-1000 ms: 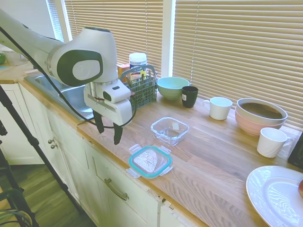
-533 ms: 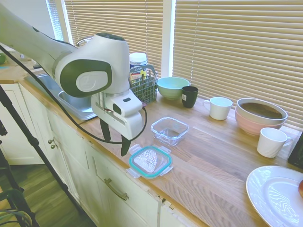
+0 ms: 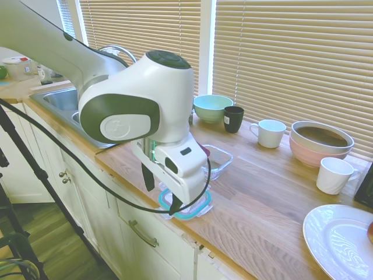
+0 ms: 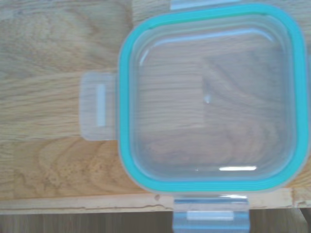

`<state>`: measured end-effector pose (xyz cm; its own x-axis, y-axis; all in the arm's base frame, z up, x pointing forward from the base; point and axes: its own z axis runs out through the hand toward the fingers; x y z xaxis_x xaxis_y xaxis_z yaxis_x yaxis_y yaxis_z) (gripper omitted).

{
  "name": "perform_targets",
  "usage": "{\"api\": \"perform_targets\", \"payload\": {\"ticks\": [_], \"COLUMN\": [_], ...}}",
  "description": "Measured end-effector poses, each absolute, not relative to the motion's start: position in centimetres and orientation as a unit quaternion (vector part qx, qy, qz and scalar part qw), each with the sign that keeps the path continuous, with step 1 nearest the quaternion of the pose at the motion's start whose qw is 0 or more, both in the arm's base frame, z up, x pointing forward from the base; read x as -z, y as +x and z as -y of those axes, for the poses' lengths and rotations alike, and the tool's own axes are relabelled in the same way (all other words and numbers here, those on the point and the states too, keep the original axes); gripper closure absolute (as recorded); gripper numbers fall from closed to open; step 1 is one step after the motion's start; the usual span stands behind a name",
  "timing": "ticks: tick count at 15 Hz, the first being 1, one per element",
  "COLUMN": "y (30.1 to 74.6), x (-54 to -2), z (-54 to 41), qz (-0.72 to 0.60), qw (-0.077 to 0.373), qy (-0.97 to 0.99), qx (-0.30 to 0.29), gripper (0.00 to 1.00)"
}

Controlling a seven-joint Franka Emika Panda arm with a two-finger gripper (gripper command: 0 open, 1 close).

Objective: Cover the lid of the food container

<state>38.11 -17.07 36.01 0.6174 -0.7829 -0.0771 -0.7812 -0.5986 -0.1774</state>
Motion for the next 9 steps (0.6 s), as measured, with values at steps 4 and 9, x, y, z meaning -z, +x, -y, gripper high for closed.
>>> {"api": "perform_targets", "payload": {"ticks": [4,9], "y": [39.4,42.8], "x": [-35.6,-34.7], "z": [20.7,22.9], "qz": [-0.43,-0.405], "qw": [0.102,0.125], "qy": [-0.897,-0.906], "qx": [0.008,0.01], "gripper": [0.0,0.0]}}
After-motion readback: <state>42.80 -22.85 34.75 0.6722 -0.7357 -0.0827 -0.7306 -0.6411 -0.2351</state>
